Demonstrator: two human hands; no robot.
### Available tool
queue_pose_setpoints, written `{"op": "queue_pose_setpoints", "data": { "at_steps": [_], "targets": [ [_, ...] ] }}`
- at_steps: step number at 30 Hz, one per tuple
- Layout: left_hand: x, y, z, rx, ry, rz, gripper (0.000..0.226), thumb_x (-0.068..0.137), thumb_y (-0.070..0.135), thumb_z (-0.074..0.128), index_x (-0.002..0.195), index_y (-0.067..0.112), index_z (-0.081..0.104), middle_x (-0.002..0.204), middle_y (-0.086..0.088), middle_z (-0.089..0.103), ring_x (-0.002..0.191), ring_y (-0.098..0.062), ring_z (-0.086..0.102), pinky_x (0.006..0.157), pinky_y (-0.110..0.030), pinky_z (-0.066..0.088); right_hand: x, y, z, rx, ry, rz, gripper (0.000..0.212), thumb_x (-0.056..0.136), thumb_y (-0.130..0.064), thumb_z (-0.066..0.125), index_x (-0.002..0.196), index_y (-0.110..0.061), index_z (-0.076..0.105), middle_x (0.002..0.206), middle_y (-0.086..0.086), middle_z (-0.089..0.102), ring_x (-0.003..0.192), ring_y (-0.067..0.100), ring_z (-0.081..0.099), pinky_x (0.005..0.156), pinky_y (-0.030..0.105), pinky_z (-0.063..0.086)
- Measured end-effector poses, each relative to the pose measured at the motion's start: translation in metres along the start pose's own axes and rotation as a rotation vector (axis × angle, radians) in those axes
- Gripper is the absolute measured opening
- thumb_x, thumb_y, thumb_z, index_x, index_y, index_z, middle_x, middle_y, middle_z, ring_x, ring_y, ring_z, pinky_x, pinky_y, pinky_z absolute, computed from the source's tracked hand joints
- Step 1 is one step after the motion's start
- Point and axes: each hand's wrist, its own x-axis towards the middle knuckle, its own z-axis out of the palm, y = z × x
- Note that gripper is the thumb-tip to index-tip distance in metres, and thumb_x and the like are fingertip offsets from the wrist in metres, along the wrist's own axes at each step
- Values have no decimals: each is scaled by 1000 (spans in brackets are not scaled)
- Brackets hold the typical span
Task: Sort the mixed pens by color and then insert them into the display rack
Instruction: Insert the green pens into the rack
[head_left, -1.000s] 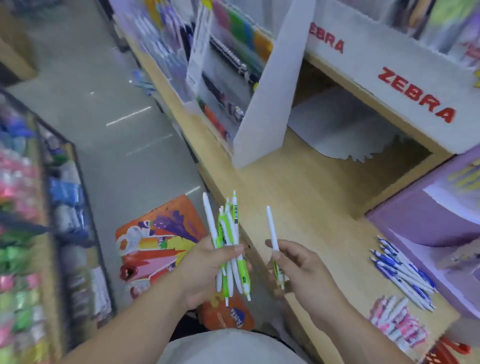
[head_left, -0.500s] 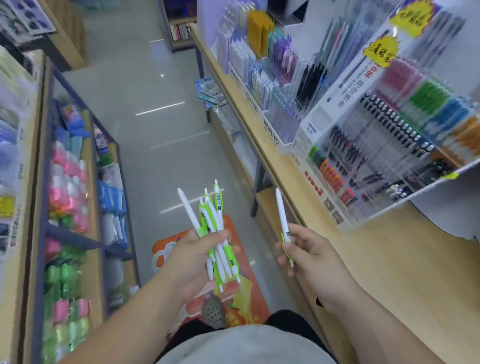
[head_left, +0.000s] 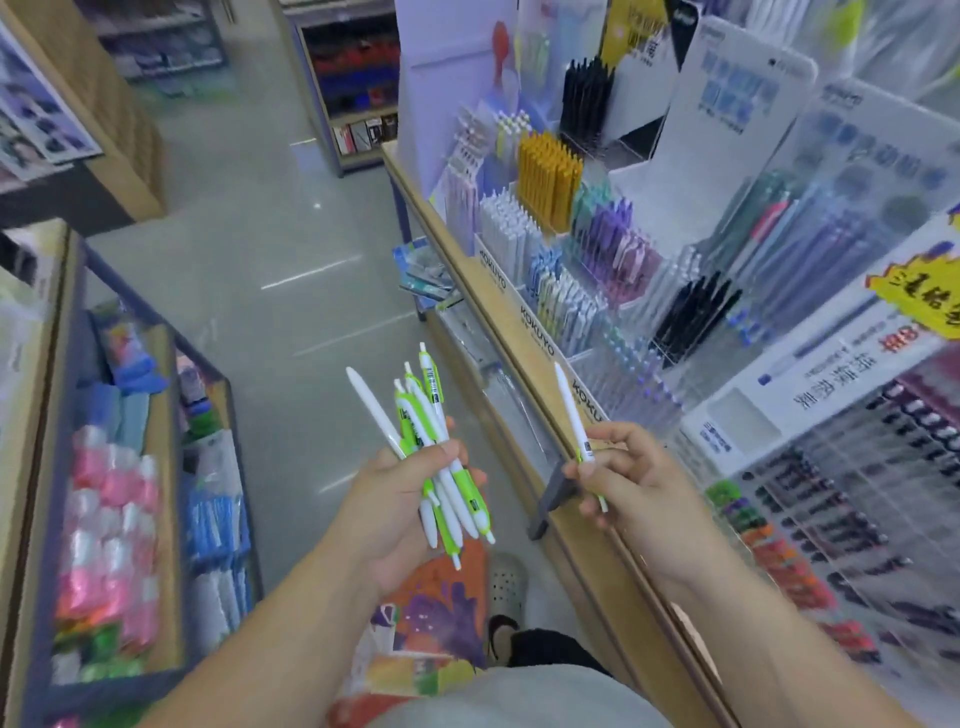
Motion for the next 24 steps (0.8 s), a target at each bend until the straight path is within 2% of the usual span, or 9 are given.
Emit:
{"op": "queue_pose_setpoints", "data": {
  "at_steps": [2,6,9,12,15,20,24],
  "targets": [
    [34,26,12,6,22,20,38,75,11,68,113,10,63,78,-8,62,68,-26,69,55,-35,56,42,-22,3,-13,-2,-20,24,95,2,56,111,-14,58,88,13,70,58,17,55,52,25,42],
    [91,71,39,13,27,32,20,88,3,61,107,10,64,76,-8,62,65,-25,68,54,-35,56,109,-64,4,-42,-16,-74,20,95,4,53,108,-10,60,84,15,69,63,18,58,54,26,42],
    [130,95,57,12,-10,19,25,85,3,63,110,9,63,76,-9,60,64,-25,68,53,-34,56,148,-88,1,-39,28,-88,16,96,2,53,102,-11,62,82,7,72,63,19,56,57,29,43],
    [167,114,70,20,-76,-27,30,75,7,65,105,9,63,74,-10,59,63,-24,68,52,-33,56,174,-106,0,-22,93,-109,15,96,2,54,98,-9,64,81,8,72,58,13,56,58,29,44],
    [207,131,78,55,-119,-70,34,75,7,66,109,9,61,75,-10,60,64,-25,67,53,-34,56,195,-119,-1,-12,158,-108,12,94,-1,59,97,-9,66,82,10,72,63,18,57,62,33,46],
    [288,166,88,121,-240,-156,24,80,4,65,104,6,60,74,-11,59,67,-29,62,56,-35,56,230,-147,9,16,341,-161,17,83,-6,73,96,-16,71,93,3,73,66,18,61,63,26,51],
    [343,207,101,215,-336,-216,24,76,8,68,99,4,62,76,-13,61,66,-27,64,56,-35,55,257,-170,27,9,579,-211,12,88,-10,69,96,-18,74,78,4,73,62,16,61,60,20,51]
  ]
}}
